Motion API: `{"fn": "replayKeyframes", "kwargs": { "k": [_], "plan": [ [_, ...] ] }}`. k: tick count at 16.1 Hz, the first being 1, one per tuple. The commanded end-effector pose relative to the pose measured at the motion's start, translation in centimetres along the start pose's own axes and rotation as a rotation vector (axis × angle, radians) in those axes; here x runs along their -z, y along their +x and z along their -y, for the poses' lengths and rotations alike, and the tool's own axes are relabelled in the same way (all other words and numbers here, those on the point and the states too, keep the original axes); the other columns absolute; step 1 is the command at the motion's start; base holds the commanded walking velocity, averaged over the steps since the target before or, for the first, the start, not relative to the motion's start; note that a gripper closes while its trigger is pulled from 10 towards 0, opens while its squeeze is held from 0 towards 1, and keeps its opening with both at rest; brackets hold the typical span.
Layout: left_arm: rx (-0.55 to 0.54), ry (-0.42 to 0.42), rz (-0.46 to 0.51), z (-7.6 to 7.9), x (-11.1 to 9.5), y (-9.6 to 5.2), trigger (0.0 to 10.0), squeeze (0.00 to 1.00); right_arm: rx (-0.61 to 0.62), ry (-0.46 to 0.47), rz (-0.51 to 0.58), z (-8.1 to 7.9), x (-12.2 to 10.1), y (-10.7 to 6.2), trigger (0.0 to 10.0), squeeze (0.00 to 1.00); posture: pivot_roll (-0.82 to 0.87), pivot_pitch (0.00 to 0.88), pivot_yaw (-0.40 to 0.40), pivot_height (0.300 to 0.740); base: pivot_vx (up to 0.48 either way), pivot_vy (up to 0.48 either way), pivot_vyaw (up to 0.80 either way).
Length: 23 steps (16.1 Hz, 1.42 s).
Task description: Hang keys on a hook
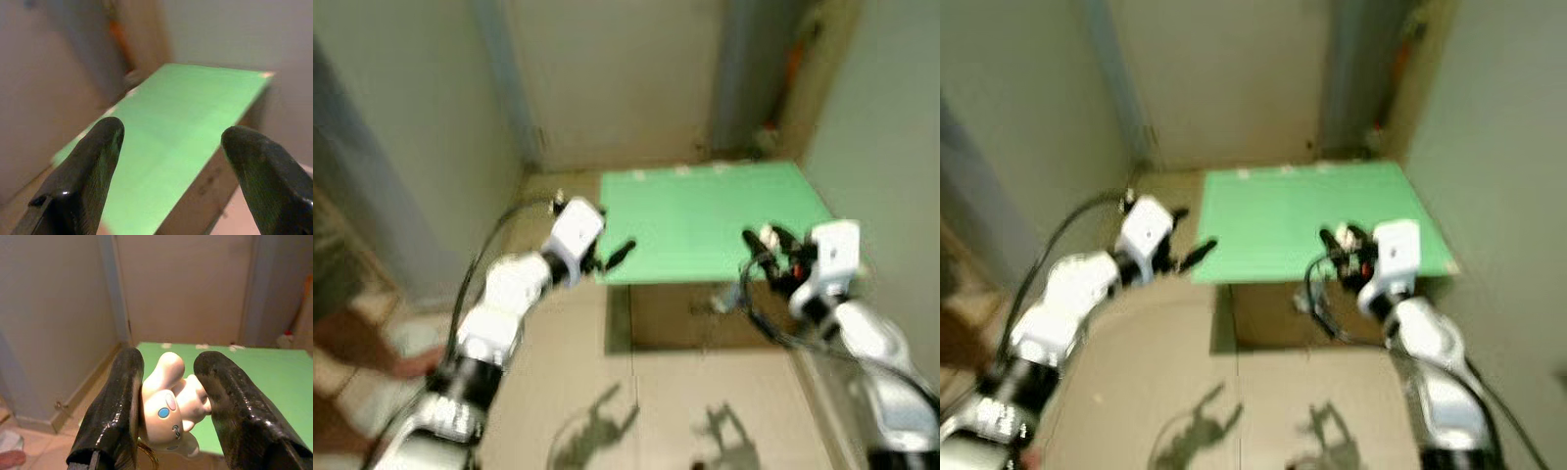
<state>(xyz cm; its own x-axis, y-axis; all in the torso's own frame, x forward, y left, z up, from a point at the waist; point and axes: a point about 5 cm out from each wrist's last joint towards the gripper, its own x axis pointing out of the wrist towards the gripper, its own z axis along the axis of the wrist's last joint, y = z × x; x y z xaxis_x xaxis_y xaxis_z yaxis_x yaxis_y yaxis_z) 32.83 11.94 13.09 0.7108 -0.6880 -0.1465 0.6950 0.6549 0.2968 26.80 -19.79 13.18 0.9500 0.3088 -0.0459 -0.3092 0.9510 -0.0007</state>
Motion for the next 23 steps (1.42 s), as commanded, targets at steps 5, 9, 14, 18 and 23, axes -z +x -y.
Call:
{"fn": "replayKeyframes", "kwargs": {
  "k": [5, 9, 14, 18, 23],
  "plan": [
    [0.13, 0.07, 0.036, -0.6, -2.3, 1.3, 10.0, 0.0, -0.105, 0.002, 0.033, -2.0, -2.4, 0.8, 0.0, 0.0, -0.17, 0.0, 0.081, 0.74, 0.0, 0.0, 0.0],
    [0.203, 0.05, 0.063, -0.3, -3.2, 2.4, 10.0, 0.0, -0.131, 0.035, 0.054, -3.0, -3.4, 0.9, 0.0, 0.0, -0.18, 0.0, 0.083, 0.74, 0.0, 0.0, 0.0],
    [0.277, 0.039, 0.066, 1.3, -3.2, 3.9, 10.0, 0.0, -0.142, 0.062, 0.074, -3.6, -4.5, 0.9, 0.0, 0.0, -0.2, 0.0, 0.081, 0.74, 0.0, 0.0, 0.0],
    [0.318, 0.029, 0.09, 2.9, -3.9, 5.2, 10.0, 0.0, -0.152, 0.071, 0.086, -4.2, -5.1, 1.2, 0.0, 0.0, -0.21, 0.0, 0.079, 0.74, 0.0, 0.0, 0.0],
    [0.349, 0.034, 0.123, 3.9, -4.9, 6.5, 10.0, 0.0, -0.192, 0.082, 0.099, -5.4, -5.8, 1.9, 0.0, 0.0, -0.21, 0.0, 0.072, 0.74, 0.0, 0.0, 0.0]
  ]
}}
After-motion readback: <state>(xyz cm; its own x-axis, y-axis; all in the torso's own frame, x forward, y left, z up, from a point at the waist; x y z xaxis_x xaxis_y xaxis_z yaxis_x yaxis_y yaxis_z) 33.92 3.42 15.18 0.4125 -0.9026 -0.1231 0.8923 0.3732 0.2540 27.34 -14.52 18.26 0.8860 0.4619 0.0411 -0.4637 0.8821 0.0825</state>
